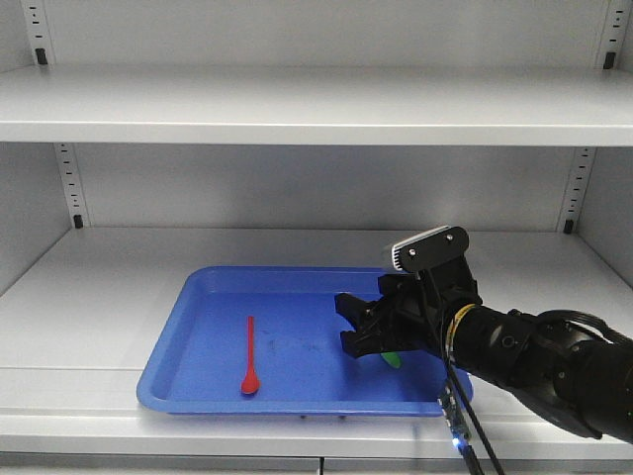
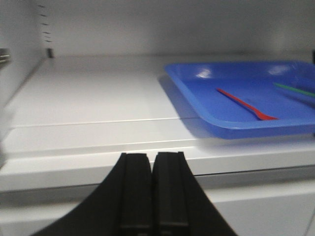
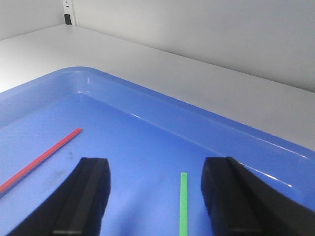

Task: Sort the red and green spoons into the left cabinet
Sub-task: 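Withdraw left gripper from the tray, right gripper lingering above green spoon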

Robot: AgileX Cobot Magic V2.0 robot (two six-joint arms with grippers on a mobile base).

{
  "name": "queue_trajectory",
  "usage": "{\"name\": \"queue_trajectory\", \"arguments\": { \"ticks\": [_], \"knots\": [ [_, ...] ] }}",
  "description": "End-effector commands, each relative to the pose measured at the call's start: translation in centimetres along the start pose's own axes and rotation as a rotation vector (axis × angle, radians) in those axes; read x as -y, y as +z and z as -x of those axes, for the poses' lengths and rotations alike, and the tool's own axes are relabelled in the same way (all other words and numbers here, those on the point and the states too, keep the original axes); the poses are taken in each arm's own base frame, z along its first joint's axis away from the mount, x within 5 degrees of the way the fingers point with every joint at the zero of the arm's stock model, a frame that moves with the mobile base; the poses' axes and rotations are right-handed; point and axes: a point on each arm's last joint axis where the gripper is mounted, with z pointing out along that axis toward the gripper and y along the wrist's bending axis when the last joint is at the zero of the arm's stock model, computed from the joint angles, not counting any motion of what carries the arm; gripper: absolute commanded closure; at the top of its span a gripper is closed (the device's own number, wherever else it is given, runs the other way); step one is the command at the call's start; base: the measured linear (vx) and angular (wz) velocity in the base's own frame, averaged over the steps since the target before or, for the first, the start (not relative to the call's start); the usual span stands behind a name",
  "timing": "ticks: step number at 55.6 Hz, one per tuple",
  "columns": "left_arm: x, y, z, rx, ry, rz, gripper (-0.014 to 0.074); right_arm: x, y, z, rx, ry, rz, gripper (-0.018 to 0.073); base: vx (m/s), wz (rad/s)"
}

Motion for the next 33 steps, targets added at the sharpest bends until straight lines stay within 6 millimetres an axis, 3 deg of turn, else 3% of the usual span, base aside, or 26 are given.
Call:
{"name": "queue_trajectory", "arguments": {
  "ticks": [1,15,33],
  "knots": [
    [-0.3,-1.5,0.4,0.153,-0.037,0.029,0.0603,-0.3,-1.0,3.0,0.125,-0.005,0.026,0.0101,0.00,0.00],
    [-0.7,-4.1,-3.1,0.297,-0.025,0.052,0.0603,-0.3,-1.0,3.0,0.125,-0.005,0.026,0.0101,0.00,0.00],
    [-0.7,-4.2,-3.2,0.273,-0.027,0.058,0.0603,-0.2,-0.9,2.8,0.117,-0.004,0.023,0.0101,0.00,0.00]
  ]
}}
